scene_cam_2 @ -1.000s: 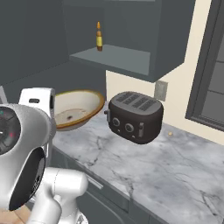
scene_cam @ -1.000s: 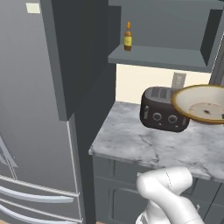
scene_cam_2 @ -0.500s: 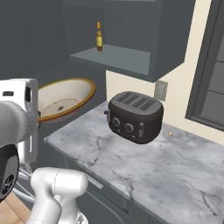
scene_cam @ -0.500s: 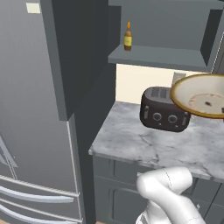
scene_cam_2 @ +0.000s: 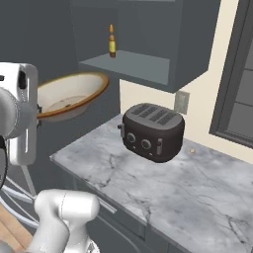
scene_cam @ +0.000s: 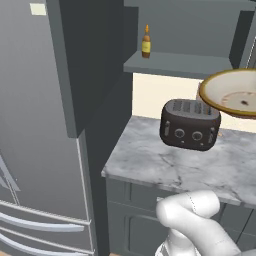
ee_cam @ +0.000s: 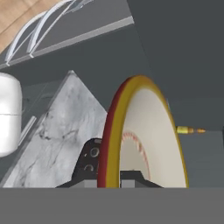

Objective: Pick the mug and place it in the sink. Pick the bowl and place it in the open cabinet and then close the cabinet.

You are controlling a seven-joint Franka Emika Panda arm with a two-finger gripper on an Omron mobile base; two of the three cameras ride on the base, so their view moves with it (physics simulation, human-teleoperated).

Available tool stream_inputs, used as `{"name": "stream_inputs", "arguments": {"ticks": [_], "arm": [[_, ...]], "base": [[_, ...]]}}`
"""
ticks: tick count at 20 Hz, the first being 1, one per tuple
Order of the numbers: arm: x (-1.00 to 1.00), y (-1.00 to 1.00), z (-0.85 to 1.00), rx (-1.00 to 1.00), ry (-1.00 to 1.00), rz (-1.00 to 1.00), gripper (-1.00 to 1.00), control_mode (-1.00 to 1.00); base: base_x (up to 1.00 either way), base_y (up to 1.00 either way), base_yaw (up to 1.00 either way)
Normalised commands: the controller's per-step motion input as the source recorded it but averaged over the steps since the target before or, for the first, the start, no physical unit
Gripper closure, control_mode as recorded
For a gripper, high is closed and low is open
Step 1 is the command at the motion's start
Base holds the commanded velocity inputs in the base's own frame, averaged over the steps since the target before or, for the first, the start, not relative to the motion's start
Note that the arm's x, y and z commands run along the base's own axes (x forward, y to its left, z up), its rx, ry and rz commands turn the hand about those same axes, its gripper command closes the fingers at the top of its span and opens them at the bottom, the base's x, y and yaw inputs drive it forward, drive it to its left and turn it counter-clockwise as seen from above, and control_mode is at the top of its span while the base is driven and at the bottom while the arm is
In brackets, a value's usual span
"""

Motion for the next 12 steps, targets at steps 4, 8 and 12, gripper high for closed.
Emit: {"name": "stream_inputs", "arguments": {"ticks": [4,8,12], "arm": [[0.05,0.00,0.12,0.00,0.00,-0.06,1.00,-1.00],[0.11,0.00,0.00,0.00,-0.03,-0.07,1.00,-1.00],[0.10,0.00,0.00,0.01,-0.07,-0.03,1.00,-1.00]], "base": [[0.00,0.00,0.00],[0.00,0.00,0.00],[0.00,0.00,0.00]]}}
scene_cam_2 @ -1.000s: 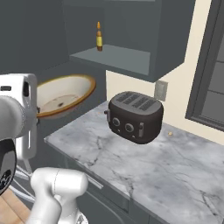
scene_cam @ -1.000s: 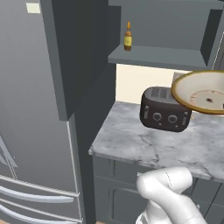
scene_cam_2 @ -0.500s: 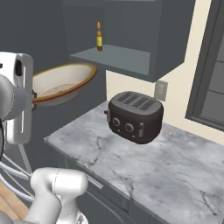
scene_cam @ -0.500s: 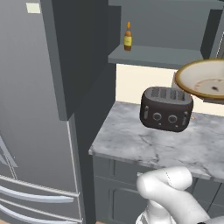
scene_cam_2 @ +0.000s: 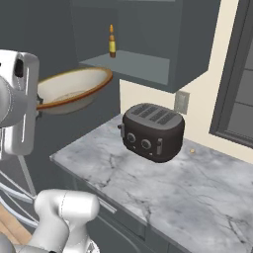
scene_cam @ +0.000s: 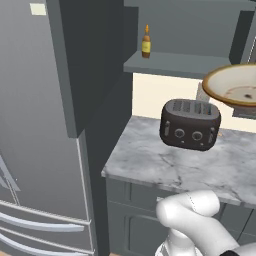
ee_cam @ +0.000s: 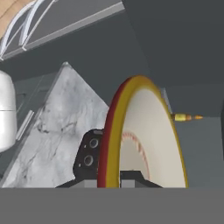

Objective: Pick the mug and place it in the sink. Pick the bowl and place it in the open cabinet and then close the cabinet.

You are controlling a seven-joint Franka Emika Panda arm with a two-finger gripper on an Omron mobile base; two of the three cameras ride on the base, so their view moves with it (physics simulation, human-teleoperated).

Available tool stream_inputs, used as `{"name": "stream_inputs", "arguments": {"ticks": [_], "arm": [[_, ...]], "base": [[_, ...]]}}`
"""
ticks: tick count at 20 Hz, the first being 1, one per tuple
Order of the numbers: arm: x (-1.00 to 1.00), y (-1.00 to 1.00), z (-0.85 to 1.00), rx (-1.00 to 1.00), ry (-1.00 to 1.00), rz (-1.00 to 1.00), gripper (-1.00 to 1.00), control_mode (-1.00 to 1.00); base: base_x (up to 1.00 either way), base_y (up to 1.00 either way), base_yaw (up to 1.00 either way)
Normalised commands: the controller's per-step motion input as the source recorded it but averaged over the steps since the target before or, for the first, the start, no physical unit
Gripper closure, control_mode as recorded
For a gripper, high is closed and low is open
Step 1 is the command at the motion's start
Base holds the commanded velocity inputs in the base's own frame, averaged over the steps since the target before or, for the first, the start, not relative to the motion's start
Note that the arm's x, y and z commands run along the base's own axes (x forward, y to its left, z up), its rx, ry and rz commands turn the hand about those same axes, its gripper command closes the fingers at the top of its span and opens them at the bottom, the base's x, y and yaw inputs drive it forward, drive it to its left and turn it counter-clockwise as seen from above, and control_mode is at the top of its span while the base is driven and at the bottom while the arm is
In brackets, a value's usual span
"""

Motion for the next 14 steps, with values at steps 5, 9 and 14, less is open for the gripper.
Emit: {"name": "stream_inputs", "arguments": {"ticks": [5,9,14], "arm": [[0.08,0.00,0.00,0.00,-0.11,0.00,1.00,-1.00],[0.12,0.00,0.00,0.02,-0.08,0.00,1.00,-1.00],[0.29,0.06,0.00,0.00,-0.01,0.00,1.00,-1.00]], "base": [[0.00,0.00,0.00],[0.00,0.00,0.00],[0.00,0.00,0.00]]}}
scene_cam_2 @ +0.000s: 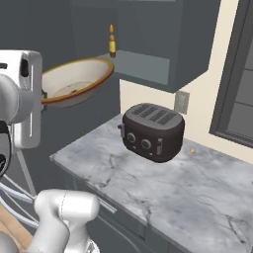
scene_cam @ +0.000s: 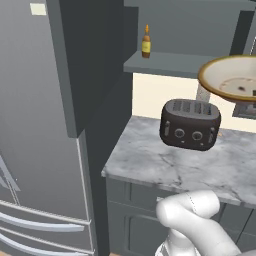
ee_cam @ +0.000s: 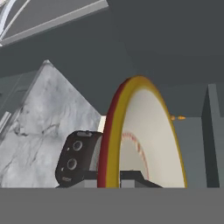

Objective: Pick the mug and place it in the sink. Pick the bowl and place it in the open cabinet and then close the cabinet.

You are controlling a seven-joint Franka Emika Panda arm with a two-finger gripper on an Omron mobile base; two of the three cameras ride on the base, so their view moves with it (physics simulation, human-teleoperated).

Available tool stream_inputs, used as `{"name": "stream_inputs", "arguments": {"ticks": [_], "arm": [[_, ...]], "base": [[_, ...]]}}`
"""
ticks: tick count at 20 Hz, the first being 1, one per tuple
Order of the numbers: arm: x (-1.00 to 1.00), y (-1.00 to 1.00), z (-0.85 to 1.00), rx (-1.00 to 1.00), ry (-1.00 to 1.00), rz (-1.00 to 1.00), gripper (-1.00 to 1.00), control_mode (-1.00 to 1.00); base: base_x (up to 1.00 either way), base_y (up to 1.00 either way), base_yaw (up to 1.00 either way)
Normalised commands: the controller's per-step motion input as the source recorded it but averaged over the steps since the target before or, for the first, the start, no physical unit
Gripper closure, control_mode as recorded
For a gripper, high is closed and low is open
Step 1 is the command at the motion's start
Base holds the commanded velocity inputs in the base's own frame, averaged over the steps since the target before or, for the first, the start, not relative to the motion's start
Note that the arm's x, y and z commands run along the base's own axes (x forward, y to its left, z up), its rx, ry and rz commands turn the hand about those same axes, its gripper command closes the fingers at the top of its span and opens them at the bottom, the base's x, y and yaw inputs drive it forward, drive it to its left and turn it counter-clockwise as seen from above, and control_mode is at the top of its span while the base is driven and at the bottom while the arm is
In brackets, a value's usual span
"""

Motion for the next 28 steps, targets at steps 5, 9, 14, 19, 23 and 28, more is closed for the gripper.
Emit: {"name": "stream_inputs", "arguments": {"ticks": [5,9,14,19,23,28], "arm": [[0.34,0.01,0.00,0.00,0.00,0.00,1.00,-1.00],[0.20,0.00,0.00,0.00,0.00,0.00,1.00,-1.00],[0.37,0.00,0.00,0.00,0.00,0.00,1.00,-1.00],[0.37,-0.01,0.00,0.00,0.00,0.00,1.00,-1.00],[0.31,-0.06,0.00,0.03,0.00,0.00,1.00,-1.00],[0.37,-0.07,0.00,0.03,0.00,0.00,1.00,-1.00]], "base": [[0.00,0.00,0.00],[0.00,0.00,0.00],[0.00,0.00,0.00],[0.00,0.00,0.00],[0.00,0.00,0.00],[0.00,0.00,0.00]]}}
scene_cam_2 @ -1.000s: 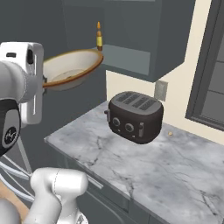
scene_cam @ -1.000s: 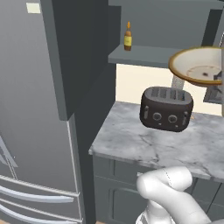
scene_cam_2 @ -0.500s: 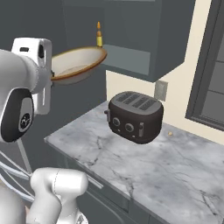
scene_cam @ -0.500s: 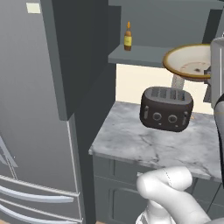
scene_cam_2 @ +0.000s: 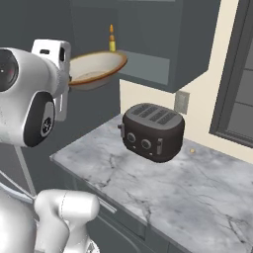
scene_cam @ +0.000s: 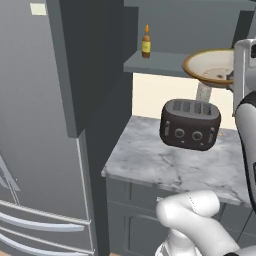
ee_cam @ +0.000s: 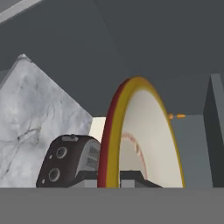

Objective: Pick the mug and place it in the sink. Pick the bowl and place it in the open cabinet and then close the cabinet.

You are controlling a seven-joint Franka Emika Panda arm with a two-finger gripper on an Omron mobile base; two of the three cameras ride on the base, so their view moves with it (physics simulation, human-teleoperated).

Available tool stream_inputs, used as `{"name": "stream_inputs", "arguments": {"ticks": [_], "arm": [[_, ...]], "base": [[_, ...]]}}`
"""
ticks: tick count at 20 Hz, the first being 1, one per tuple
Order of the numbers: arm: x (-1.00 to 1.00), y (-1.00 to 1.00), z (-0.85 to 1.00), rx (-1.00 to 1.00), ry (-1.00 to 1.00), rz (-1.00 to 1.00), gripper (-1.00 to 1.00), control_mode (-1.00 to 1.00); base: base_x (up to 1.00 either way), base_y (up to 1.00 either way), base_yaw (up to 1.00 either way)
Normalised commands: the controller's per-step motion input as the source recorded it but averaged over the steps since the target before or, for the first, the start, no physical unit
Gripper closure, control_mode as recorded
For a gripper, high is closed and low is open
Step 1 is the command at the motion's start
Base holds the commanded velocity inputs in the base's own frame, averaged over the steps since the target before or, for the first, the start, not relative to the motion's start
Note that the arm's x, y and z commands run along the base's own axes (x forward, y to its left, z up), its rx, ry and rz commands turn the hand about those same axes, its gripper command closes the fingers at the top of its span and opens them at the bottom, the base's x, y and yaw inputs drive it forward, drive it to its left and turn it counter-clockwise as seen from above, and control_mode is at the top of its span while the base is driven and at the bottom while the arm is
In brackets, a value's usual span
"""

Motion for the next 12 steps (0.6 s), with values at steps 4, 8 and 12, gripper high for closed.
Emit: {"name": "stream_inputs", "arguments": {"ticks": [4,8,12], "arm": [[0.43,0.00,0.00,0.00,-0.02,0.00,1.00,-1.00],[0.41,0.00,0.00,0.00,-0.02,0.00,1.00,-1.00],[0.41,-0.06,0.00,0.03,0.00,0.00,1.00,-1.00]], "base": [[0.00,0.00,0.00],[0.00,0.00,0.00],[0.00,0.00,0.00]]}}
